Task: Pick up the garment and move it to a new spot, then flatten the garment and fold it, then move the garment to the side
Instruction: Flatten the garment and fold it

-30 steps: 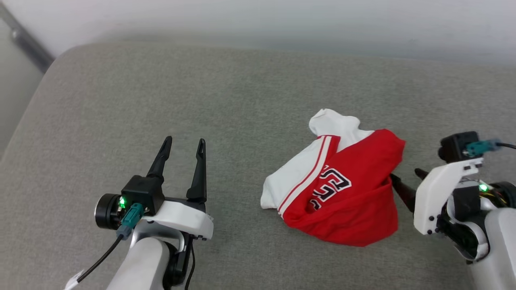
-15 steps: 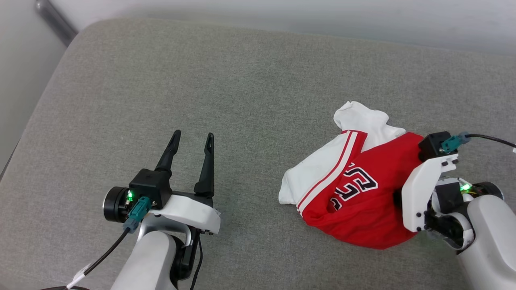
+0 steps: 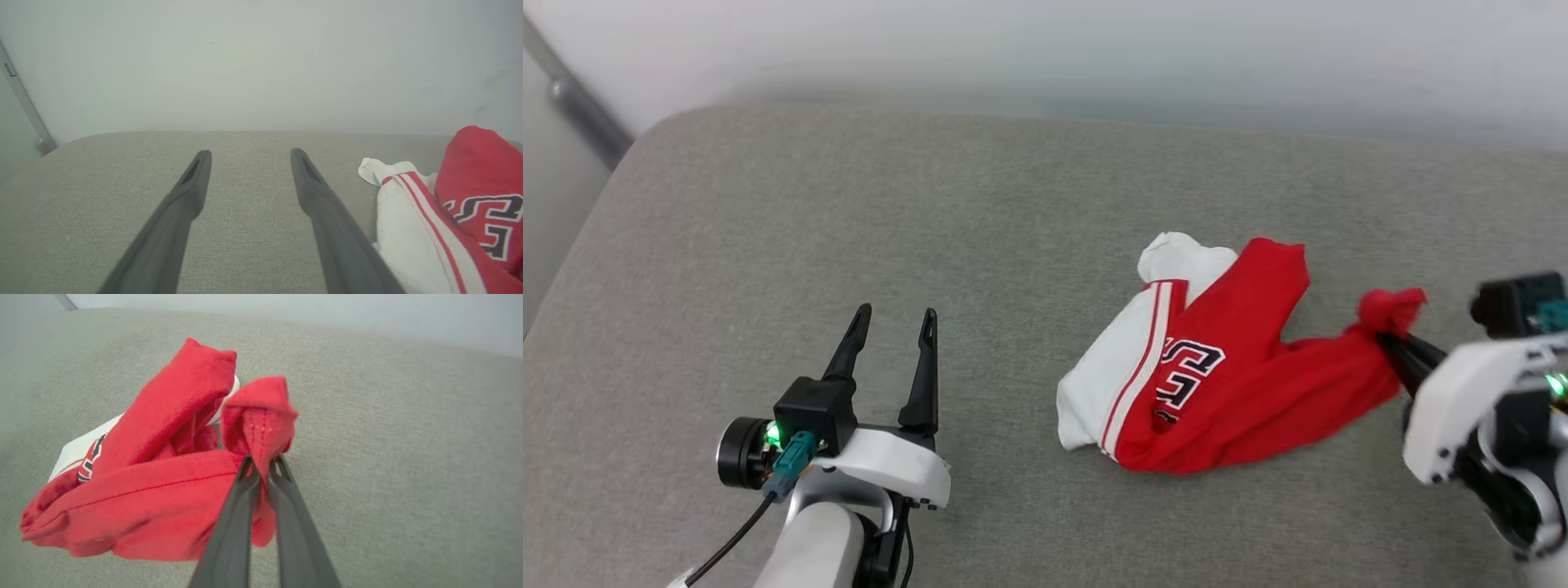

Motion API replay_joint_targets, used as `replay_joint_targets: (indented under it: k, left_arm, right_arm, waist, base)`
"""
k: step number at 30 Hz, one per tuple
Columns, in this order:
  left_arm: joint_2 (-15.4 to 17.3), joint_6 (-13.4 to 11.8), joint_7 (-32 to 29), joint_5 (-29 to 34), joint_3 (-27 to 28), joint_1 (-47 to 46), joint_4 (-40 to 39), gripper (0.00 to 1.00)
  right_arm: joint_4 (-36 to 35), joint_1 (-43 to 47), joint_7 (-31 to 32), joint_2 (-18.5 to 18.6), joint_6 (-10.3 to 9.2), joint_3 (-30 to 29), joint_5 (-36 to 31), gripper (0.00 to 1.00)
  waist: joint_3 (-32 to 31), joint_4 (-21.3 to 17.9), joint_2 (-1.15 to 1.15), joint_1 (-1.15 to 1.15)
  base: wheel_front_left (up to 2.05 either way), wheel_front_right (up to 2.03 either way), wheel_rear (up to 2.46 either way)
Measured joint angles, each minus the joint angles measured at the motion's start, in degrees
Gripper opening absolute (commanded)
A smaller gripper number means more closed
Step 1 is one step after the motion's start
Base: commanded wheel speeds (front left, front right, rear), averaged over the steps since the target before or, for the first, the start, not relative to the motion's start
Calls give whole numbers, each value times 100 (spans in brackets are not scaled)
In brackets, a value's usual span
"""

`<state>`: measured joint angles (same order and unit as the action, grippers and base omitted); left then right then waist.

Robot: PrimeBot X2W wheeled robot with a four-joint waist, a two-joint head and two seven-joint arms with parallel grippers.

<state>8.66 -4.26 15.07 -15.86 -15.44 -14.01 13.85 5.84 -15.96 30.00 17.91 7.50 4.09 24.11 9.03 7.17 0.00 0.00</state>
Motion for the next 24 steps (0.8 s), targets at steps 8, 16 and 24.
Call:
replay_joint_targets:
  k: [8, 16, 24]
  left_arm:
    - [74, -3, 0, -2, 40, 216, 30, 100]
    - [164, -56, -29, -51, 66, 356, 26, 100]
    - [186, -116, -89, -92, 38, 446, -70, 100]
  right_arm:
    - [-1167, 2071, 523, -961, 0, -939, -521, 0]
    - [-892, 2887, 116, -1403, 0, -642, -541, 100]
    - [-790, 2312, -961, -1226, 0, -664, -582, 100]
  waist:
    - [-261, -405, 0, -1]
    - [-413, -687, 0, -1]
    - [-443, -723, 0, -1]
  base:
    - [0, 0, 0]
    - [0, 0, 0]
    - [0, 0, 0]
